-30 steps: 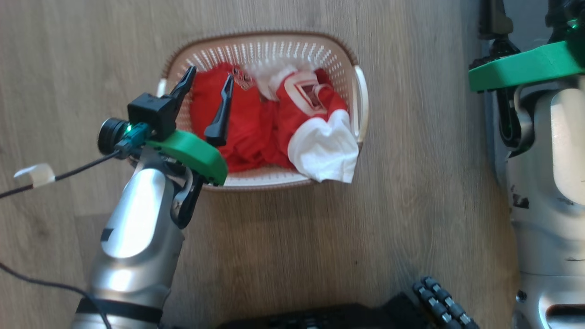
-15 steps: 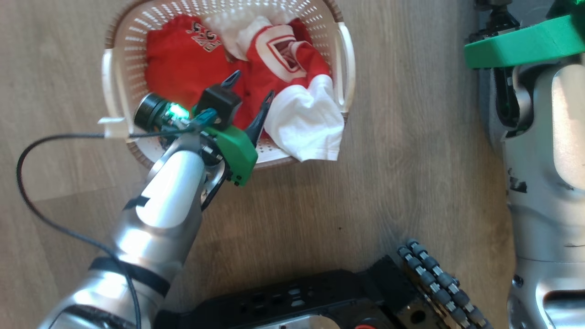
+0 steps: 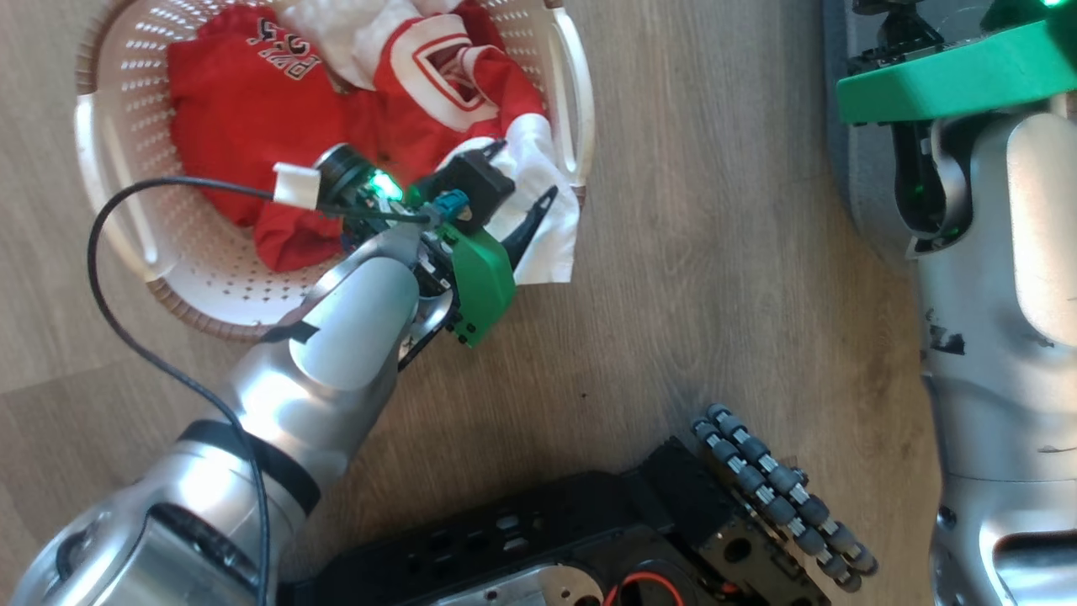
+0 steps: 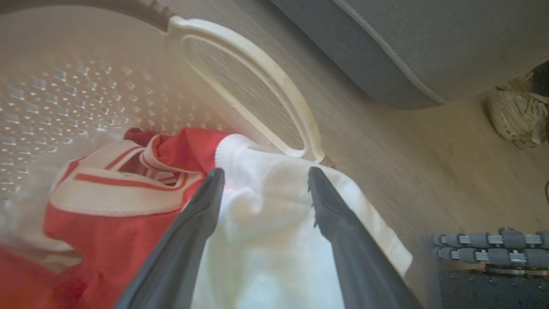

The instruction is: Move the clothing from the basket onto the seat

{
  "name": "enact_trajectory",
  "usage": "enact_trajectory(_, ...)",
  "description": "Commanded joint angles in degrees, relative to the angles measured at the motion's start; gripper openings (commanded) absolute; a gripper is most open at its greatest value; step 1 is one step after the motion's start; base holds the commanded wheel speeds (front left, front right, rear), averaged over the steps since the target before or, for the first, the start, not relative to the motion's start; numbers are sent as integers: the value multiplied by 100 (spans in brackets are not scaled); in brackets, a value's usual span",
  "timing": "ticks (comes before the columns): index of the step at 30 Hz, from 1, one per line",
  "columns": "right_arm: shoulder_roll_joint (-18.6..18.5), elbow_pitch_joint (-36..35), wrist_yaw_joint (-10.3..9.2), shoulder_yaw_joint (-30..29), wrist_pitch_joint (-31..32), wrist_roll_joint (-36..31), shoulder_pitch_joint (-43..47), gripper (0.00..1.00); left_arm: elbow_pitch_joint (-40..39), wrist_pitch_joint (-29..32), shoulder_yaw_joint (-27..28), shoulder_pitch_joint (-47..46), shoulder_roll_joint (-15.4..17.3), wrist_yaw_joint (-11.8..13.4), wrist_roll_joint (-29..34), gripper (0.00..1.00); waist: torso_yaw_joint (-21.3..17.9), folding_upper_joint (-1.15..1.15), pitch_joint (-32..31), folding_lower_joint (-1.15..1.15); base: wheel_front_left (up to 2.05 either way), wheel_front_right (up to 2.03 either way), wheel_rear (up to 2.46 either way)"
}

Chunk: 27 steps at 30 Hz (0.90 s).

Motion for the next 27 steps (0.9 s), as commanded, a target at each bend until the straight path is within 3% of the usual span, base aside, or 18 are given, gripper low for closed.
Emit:
enact_trajectory(1,75,-161,-1,66,-37,77,99,100,-54,-55,-184,-55,119,-6,-239,100,-90,0,72,0,0,0,0)
enact_trajectory(7,76,-181,-1,161,-37,263,113,100,287,-55,-816,-355,319,-7,-813,100,-336,0,236,0,0,0,0)
enact_trajectory(17,76,-154,-1,68,-37,234,229,100,508,-55,-1380,-583,208,-7,-1380,100,-395,0,289,0,0,0,0)
enact_trajectory(18,76,-153,-1,57,-37,235,239,100,496,-55,-1370,-598,209,-7,-1436,0,-393,0,289,0,0,0,0)
enact_trajectory(27,76,-97,-1,71,-37,240,153,100,211,-55,-1086,-564,427,-7,-1557,0,-346,0,32,0,0,0,0)
